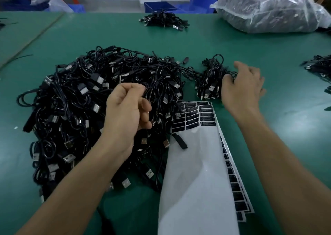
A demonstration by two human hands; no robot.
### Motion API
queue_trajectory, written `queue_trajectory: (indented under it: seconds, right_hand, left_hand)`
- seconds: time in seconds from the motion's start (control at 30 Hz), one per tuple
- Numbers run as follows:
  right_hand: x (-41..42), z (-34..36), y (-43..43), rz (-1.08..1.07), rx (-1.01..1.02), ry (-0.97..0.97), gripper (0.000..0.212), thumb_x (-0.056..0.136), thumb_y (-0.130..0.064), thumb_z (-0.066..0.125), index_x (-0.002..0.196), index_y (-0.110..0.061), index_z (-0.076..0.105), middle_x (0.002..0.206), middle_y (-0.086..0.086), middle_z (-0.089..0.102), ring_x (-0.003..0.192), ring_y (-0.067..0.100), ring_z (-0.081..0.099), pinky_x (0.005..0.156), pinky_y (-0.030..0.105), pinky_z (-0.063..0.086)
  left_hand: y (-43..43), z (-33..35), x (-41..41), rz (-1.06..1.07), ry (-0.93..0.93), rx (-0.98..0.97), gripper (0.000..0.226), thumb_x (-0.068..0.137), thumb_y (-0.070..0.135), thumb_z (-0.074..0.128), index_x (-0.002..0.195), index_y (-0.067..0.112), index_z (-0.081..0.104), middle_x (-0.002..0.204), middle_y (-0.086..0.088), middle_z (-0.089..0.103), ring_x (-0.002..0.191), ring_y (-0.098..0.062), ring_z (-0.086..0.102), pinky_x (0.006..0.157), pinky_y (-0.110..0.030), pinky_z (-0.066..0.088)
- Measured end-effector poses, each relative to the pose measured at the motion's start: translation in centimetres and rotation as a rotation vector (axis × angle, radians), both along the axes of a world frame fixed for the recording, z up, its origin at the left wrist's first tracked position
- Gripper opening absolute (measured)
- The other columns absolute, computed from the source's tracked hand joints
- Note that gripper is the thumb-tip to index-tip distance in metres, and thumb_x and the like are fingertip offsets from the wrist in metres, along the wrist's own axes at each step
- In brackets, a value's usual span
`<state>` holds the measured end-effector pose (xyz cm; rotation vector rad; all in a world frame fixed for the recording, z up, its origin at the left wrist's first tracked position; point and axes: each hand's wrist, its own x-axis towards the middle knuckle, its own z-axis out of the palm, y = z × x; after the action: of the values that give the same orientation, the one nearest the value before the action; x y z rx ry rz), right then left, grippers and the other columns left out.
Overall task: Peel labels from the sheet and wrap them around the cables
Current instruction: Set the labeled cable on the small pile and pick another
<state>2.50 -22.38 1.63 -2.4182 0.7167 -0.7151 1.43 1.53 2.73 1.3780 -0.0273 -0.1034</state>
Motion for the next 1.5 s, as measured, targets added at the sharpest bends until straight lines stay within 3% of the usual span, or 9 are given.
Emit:
queue_trajectory:
  seconds: [0.1, 0.2, 0.3, 0.57, 0.7, 0.87, 1.07, 1.3, 1.5]
  right_hand:
    - [-1.4, 0.8, 2.2, 0.283, -0.046, -0.178, 0.022, 0.097, -0.018, 0.053, 0.107, -0.017, 0.073, 0.101, -0.002, 0.069, 0.096, 0.01, 0.061, 0.083, 0.012, 0.039]
    - [-2.0, 0.9, 4.4, 0.532, 0.003, 0.018, 0.015, 0.097, -0.022, 0.059, 0.09, -0.024, 0.073, 0.079, -0.02, 0.065, 0.076, 0.0, 0.062, 0.067, 0.001, 0.042]
    - [-2.1, -0.9, 5.6, 0.583, 0.041, 0.216, 0.015, 0.097, -0.032, 0.063, 0.105, -0.023, 0.071, 0.084, -0.017, 0.062, 0.078, -0.005, 0.057, 0.068, 0.01, 0.044]
    - [-3.0, -3.5, 6.5, 0.462, 0.212, 0.082, 0.022, 0.097, -0.025, 0.063, 0.118, -0.024, 0.067, 0.097, -0.016, 0.061, 0.086, -0.003, 0.058, 0.069, 0.003, 0.038]
    - [-2.6, -2.5, 6.9, 0.463, 0.088, 0.075, 0.034, 0.099, -0.037, 0.055, 0.13, -0.025, 0.06, 0.124, -0.004, 0.053, 0.118, 0.017, 0.051, 0.096, 0.023, 0.037]
    - [0.0, -0.6, 9.1, 0.561, -0.046, 0.228, 0.054, 0.099, -0.05, 0.051, 0.149, -0.03, 0.043, 0.137, 0.009, 0.05, 0.13, 0.032, 0.039, 0.104, 0.041, 0.031]
    - [1.7, -0.3, 11.4, 0.382, -0.065, 0.126, 0.045, 0.093, -0.058, 0.058, 0.118, -0.021, 0.065, 0.119, 0.005, 0.044, 0.118, 0.029, 0.04, 0.097, 0.037, 0.036]
    - [1.4, 0.5, 12.4, 0.378, -0.031, 0.069, 0.041, 0.087, -0.048, 0.068, 0.109, -0.015, 0.058, 0.119, 0.006, 0.051, 0.113, 0.028, 0.049, 0.092, 0.043, 0.047]
    - [1.1, 0.8, 12.7, 0.448, 0.122, 0.191, 0.032, 0.089, -0.042, 0.069, 0.087, -0.01, 0.069, 0.091, 0.011, 0.067, 0.088, 0.032, 0.063, 0.075, 0.043, 0.056]
  left_hand:
    - [-0.4, -0.9, -0.3, -0.063, -0.127, 0.227, 0.014, 0.098, 0.015, 0.06, 0.085, 0.018, 0.064, 0.054, 0.009, 0.057, 0.043, -0.005, 0.048, 0.041, -0.019, 0.043]
    - [-0.7, -1.5, -0.6, -0.083, -0.232, 0.352, 0.01, 0.092, 0.016, 0.067, 0.083, 0.02, 0.065, 0.056, 0.01, 0.058, 0.043, -0.004, 0.052, 0.042, -0.018, 0.044]
    - [-0.6, -1.8, -0.3, -0.059, -0.27, 0.381, 0.011, 0.088, 0.016, 0.072, 0.083, 0.021, 0.064, 0.059, 0.009, 0.06, 0.043, -0.005, 0.054, 0.041, -0.019, 0.046]
    - [-0.4, -2.9, -0.3, -0.052, -0.431, 0.643, 0.04, 0.076, 0.012, 0.083, 0.088, 0.033, 0.051, 0.075, 0.008, 0.062, 0.052, -0.007, 0.057, 0.048, -0.032, 0.055]
    - [-0.4, -3.1, -0.4, 0.025, -0.459, 0.639, 0.052, 0.075, 0.003, 0.08, 0.087, 0.035, 0.041, 0.081, 0.004, 0.05, 0.052, -0.015, 0.057, 0.047, -0.033, 0.054]
    - [-0.3, -2.9, -0.3, 0.027, -0.451, 0.707, 0.059, 0.074, 0.01, 0.085, 0.106, 0.034, 0.042, 0.105, 0.013, 0.041, 0.063, -0.015, 0.061, 0.056, -0.023, 0.054]
    - [-0.2, -2.9, -0.3, 0.019, -0.463, 0.644, 0.068, 0.073, 0.007, 0.085, 0.115, 0.039, 0.042, 0.117, 0.015, 0.037, 0.064, -0.019, 0.063, 0.063, -0.01, 0.049]
    - [-0.1, -2.7, 0.0, 0.012, -0.399, 0.585, 0.055, 0.084, 0.005, 0.077, 0.115, 0.031, 0.039, 0.108, 0.014, 0.036, 0.058, -0.014, 0.065, 0.039, -0.016, 0.047]
    - [-0.3, -2.7, -0.4, 0.05, -0.483, 0.67, 0.047, 0.087, 0.0, 0.068, 0.12, 0.022, 0.043, 0.116, 0.004, 0.04, 0.06, -0.021, 0.058, 0.051, -0.027, 0.053]
